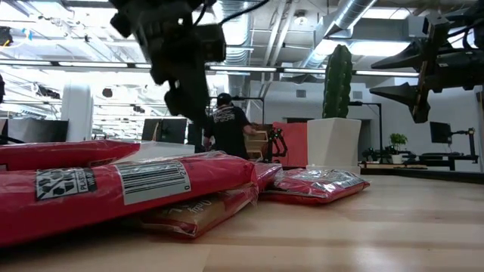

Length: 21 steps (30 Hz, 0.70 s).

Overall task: Sort popcorn bags into baskets
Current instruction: Put the red popcorn bag into the transparent bin

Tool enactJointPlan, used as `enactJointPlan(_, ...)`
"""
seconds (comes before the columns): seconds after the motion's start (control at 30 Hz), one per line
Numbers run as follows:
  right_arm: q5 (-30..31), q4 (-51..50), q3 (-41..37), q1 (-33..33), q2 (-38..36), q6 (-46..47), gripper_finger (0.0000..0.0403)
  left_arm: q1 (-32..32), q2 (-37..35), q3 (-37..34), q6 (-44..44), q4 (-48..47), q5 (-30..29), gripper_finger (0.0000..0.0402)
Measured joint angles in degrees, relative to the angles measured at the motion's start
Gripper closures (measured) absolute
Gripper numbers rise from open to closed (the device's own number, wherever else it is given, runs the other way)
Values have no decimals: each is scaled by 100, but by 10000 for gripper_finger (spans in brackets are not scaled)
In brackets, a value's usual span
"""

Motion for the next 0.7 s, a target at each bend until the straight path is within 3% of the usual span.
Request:
enactJointPlan(0.3, -9, 2, -2, 1, 1, -8, 143, -83, 192, -423, 554, 863, 549, 119)
enactJointPlan(0.53, -23, -52, -2, 8, 17, -17, 143, -87, 932, -383, 528, 1248, 733, 119)
enactJointPlan(0.7, -31, -91, -1, 7, 38, -17, 143, -97, 1332, -370, 428, 1531, 1317, 122)
